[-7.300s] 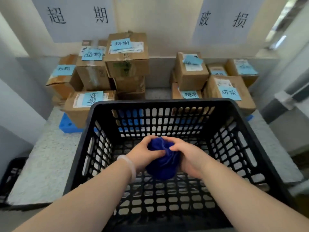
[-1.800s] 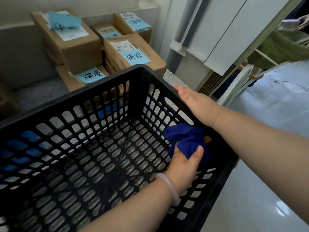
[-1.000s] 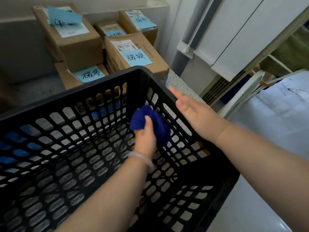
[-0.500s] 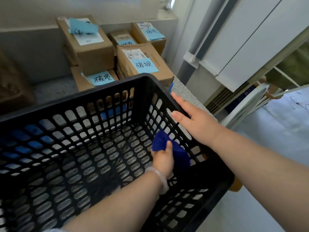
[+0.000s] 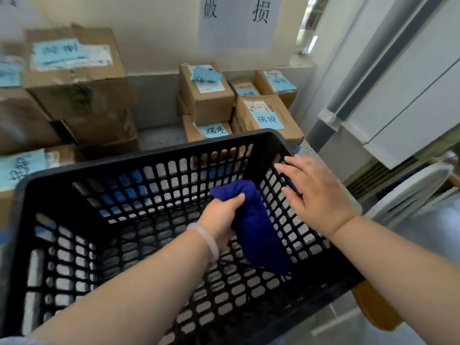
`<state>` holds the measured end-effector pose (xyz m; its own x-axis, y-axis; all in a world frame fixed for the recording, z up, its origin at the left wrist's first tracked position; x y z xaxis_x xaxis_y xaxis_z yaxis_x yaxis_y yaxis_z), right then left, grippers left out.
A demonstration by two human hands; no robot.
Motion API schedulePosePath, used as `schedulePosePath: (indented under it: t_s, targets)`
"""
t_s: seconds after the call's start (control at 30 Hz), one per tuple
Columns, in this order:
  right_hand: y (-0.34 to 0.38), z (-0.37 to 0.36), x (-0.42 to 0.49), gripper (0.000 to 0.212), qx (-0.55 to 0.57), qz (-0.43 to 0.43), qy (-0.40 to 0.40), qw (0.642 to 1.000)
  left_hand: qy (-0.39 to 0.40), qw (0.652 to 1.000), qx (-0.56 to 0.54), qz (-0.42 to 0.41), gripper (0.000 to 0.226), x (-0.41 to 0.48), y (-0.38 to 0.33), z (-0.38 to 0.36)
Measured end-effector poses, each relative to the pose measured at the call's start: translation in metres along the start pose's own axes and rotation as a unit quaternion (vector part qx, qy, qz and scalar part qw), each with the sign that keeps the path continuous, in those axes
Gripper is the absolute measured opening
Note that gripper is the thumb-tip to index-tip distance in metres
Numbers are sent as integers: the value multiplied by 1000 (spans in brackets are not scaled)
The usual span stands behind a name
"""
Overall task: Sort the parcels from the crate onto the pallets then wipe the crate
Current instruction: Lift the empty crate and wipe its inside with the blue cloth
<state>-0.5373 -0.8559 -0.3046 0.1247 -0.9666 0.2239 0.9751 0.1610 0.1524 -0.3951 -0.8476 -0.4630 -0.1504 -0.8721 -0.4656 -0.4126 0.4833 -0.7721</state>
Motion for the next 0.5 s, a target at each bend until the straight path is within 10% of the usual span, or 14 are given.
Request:
schedulePosePath:
  t_s: [0.1,0.23,0.3,0.5]
  targets:
    - [40,-26,-3,50,190,-76,82,975,-14,998,4,-56,25,-14,-33,23]
    - [82,-110,-25,102,459,-280,337,773,-11,991,-108,-73,27,-31,-61,38]
    - [93,-125,-24,117,472,-277,350,760,-31,991,-109,-78,27,-36,-74,53]
    - [98,-127,-10,26,429,-295,315,793,-139,987,20,-83,25,-49,-92,126]
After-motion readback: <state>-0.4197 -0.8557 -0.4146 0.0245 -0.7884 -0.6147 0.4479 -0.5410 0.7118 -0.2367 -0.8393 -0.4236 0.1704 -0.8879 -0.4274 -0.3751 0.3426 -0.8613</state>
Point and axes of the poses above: each hand's wrist, its own x-axis towards the middle knuckle, its own z-axis out of the back of the hand, y = z × x, the point moved 10 cm from there along x, towards the middle knuckle, and after that the axes turned 12 degrees about -z, right-handed, at the moved point
